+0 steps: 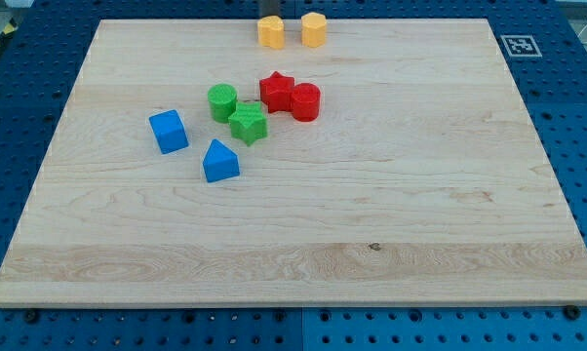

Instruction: Push the yellow heart closer to the yellow hexagon

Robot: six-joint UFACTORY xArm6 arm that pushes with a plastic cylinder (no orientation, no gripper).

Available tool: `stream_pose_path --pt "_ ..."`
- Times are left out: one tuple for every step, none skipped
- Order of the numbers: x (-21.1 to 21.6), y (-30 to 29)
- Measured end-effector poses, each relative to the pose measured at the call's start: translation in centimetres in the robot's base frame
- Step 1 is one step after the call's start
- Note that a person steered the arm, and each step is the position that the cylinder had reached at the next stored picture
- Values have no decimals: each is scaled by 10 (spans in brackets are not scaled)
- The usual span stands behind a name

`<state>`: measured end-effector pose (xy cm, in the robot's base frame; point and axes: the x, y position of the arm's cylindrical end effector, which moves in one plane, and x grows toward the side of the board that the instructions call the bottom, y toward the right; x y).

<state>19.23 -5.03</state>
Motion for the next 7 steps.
stream_pose_path --pt "0 -3" --pt "0 -4" --pt "0 -25" --pt "0 -63" --pt "5 -82" --pt "29 -77" --pt "38 -57"
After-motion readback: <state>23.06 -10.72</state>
